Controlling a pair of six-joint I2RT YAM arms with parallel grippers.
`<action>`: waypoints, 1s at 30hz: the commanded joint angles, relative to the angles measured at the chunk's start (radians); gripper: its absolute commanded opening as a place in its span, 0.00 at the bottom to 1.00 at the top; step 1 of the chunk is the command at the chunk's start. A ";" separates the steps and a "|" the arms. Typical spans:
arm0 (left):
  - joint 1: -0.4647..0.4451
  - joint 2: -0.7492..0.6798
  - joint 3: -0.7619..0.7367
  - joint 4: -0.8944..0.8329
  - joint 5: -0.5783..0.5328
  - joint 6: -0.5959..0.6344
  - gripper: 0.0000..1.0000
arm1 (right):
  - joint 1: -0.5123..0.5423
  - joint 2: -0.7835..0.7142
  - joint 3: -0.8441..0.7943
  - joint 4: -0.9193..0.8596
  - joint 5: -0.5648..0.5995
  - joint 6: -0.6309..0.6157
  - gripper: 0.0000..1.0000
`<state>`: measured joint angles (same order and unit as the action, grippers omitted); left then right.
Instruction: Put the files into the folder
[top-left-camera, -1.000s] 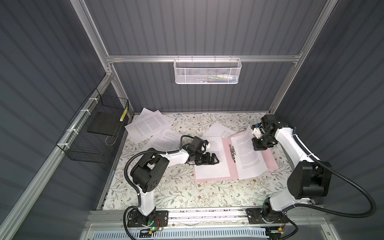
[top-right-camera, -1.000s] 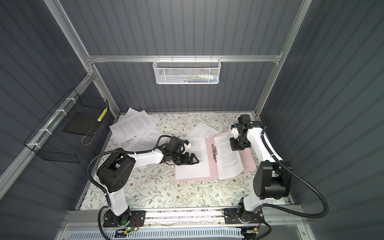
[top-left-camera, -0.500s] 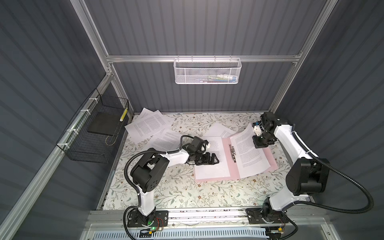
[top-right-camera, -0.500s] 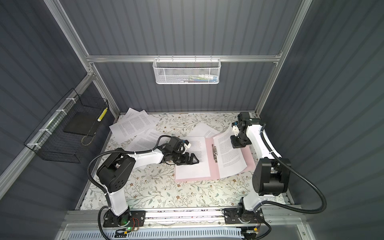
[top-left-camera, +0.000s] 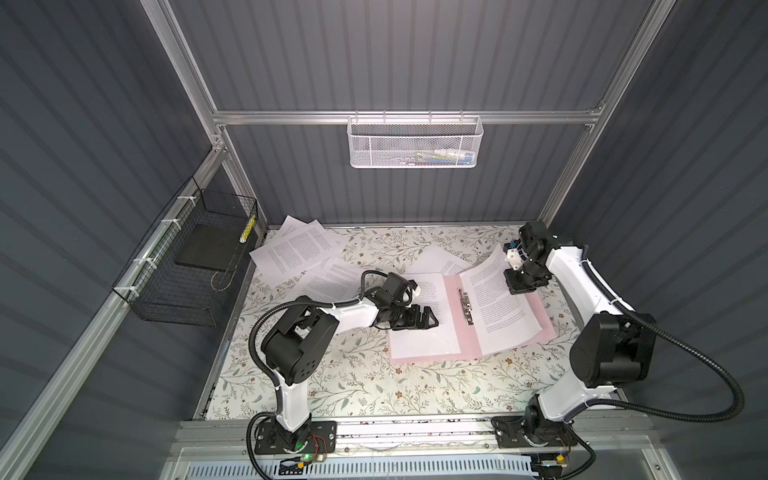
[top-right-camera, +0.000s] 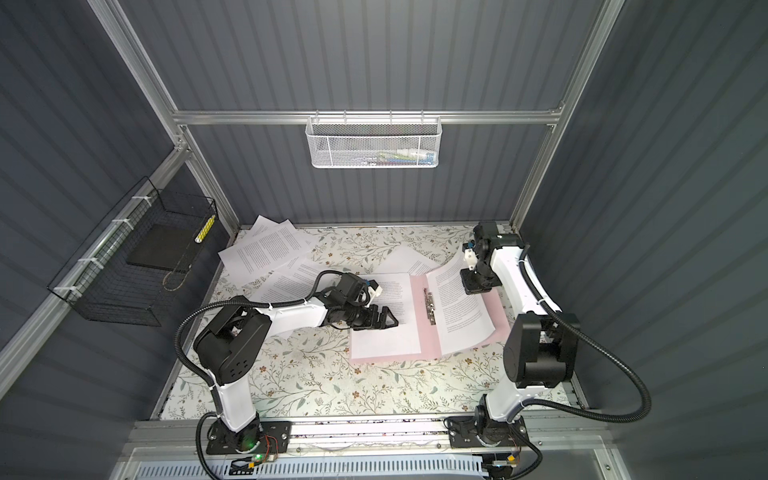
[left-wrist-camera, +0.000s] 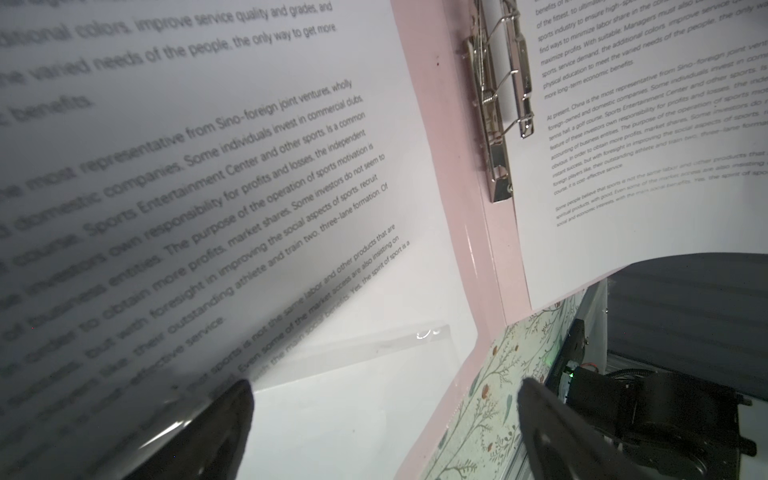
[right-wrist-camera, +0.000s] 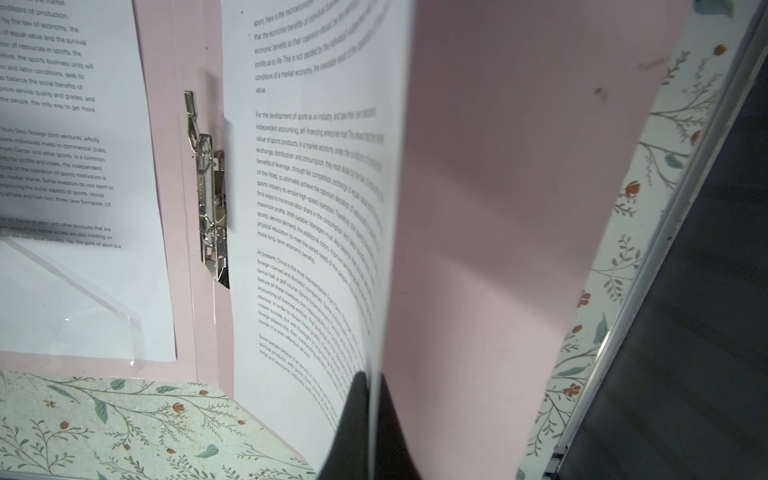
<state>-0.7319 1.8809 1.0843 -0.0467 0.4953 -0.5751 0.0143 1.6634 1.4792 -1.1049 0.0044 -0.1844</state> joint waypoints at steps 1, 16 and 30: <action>-0.004 0.051 -0.016 -0.059 -0.010 0.014 1.00 | 0.010 0.030 0.032 -0.027 0.002 -0.013 0.00; -0.003 0.054 -0.015 -0.058 -0.007 0.012 1.00 | 0.023 0.044 0.036 -0.020 0.009 -0.008 0.00; -0.003 0.058 -0.011 -0.061 -0.006 0.011 1.00 | 0.024 0.056 0.050 -0.017 0.046 0.049 0.97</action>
<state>-0.7319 1.8835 1.0843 -0.0391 0.4992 -0.5751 0.0338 1.7168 1.5112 -1.1084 0.0372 -0.1455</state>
